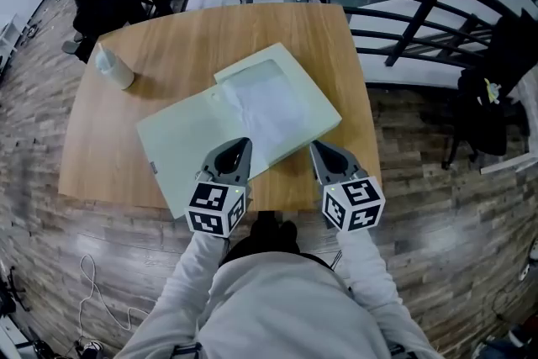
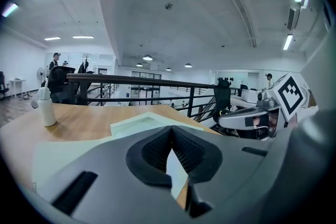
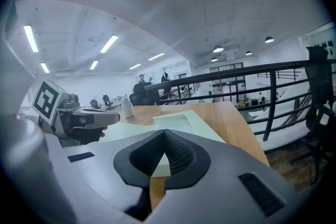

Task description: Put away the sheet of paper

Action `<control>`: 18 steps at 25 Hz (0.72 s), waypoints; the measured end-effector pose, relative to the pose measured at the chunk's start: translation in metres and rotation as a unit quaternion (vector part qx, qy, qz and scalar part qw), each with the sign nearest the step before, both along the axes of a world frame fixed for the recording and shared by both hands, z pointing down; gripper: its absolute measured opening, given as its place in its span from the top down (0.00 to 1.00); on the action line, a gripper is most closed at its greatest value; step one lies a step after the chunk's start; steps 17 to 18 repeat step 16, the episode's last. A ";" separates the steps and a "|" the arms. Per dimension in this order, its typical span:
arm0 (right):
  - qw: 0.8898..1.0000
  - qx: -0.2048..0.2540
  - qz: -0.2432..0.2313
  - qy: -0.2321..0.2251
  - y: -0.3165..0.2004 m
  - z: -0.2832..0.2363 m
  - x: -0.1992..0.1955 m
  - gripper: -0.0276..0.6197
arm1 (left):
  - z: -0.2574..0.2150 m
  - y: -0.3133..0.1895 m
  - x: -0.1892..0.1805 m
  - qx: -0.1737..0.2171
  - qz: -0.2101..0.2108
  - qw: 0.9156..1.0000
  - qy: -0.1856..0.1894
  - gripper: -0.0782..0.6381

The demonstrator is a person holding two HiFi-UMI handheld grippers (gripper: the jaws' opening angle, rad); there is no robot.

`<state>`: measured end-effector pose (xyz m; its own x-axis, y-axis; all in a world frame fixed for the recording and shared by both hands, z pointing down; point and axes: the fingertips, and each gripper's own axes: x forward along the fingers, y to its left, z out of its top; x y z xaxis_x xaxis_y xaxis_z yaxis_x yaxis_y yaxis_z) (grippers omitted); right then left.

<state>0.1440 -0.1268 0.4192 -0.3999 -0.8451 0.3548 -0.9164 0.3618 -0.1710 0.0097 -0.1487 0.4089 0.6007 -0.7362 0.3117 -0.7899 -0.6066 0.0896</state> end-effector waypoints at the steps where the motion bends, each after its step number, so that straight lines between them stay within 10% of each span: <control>1: 1.000 0.001 0.000 0.001 0.003 0.000 0.001 0.92 | 0.000 0.003 -0.001 0.000 -0.003 1.000 0.000 0.87; 18: 1.000 0.015 -0.012 -0.004 0.044 0.002 0.007 0.92 | 0.011 0.046 -0.003 -0.022 -0.034 0.999 0.007 0.87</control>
